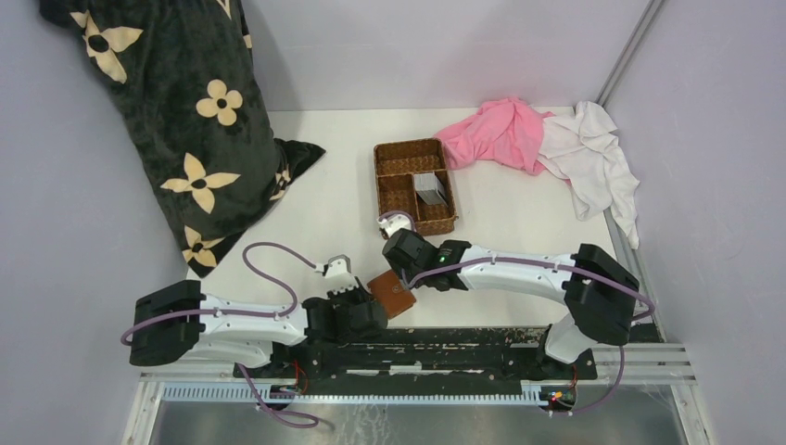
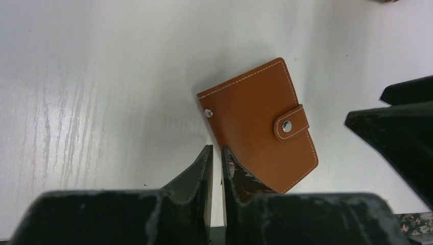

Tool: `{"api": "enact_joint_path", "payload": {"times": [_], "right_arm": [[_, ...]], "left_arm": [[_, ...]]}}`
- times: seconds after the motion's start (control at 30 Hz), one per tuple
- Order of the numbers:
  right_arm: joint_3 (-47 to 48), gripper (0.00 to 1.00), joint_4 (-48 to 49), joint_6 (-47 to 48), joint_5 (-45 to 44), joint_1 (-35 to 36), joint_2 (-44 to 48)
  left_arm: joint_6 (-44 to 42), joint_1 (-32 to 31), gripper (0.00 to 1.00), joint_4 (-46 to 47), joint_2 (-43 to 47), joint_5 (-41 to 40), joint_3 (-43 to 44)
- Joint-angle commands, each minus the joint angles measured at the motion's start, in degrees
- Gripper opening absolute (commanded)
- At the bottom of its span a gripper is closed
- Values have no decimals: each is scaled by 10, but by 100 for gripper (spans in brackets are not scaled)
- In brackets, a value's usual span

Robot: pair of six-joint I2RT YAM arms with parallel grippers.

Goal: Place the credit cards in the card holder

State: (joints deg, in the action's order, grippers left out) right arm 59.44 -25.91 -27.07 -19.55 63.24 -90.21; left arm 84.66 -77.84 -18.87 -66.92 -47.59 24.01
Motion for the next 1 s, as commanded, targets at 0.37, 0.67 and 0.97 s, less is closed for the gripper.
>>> {"api": "enact_joint_path", "payload": {"times": [0.37, 0.67, 0.97], "right_arm": [[63, 51, 20, 12, -6, 40, -74], [87, 52, 13, 14, -7, 53, -111], [95, 53, -1, 16, -36, 66, -136]], "left_arm": [[52, -4, 21, 102, 61, -41, -81], [48, -5, 28, 134, 72, -47, -99], [43, -5, 34, 156, 49, -50, -96]]}}
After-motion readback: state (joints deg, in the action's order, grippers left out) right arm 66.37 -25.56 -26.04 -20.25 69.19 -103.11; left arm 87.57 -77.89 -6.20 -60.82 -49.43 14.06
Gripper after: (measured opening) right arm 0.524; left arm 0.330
